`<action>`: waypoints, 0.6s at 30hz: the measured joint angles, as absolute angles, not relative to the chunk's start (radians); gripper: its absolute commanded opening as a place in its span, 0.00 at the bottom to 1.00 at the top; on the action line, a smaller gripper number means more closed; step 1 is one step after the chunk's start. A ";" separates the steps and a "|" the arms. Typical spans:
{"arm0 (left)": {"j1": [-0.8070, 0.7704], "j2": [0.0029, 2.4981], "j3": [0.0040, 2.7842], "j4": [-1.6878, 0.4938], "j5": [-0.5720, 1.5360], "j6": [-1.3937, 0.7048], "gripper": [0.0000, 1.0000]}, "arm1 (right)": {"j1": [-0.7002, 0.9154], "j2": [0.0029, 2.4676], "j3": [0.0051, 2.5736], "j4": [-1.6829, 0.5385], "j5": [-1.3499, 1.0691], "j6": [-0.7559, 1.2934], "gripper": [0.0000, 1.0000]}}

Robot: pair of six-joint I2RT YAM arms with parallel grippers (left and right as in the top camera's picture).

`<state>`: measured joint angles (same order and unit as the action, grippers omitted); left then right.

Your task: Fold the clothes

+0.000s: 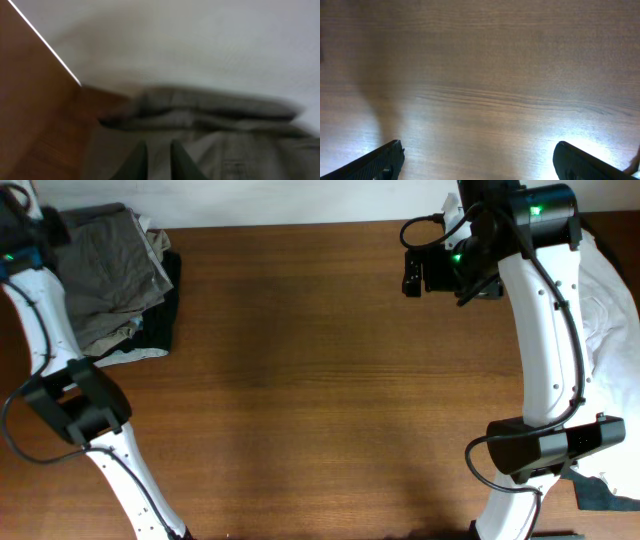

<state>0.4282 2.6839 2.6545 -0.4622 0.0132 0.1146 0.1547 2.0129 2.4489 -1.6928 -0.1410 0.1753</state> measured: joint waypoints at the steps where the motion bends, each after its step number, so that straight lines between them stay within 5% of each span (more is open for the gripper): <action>1: 0.428 2.722 2.654 -0.440 0.007 0.109 0.28 | 0.155 2.013 2.449 -1.693 -0.141 0.175 0.99; 4: 0.428 2.811 2.647 -0.429 -0.020 0.104 0.40 | 0.155 2.013 2.449 -1.693 -0.141 0.175 0.99; 5: 0.428 2.828 2.645 -0.429 -0.025 0.102 0.61 | 0.155 2.013 2.449 -1.693 -0.141 0.175 0.99; 11: 0.428 2.824 2.645 -0.459 -0.043 0.098 0.75 | 0.155 2.013 2.449 -1.693 -0.160 0.175 0.99; 18: 0.405 2.664 2.642 -0.566 0.021 0.096 0.77 | 0.155 2.013 2.449 -1.693 -0.168 0.176 0.99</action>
<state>0.4049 2.6637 2.6423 -0.5659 0.0208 0.0959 0.1547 2.0129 2.4489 -1.6928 -0.1677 0.1757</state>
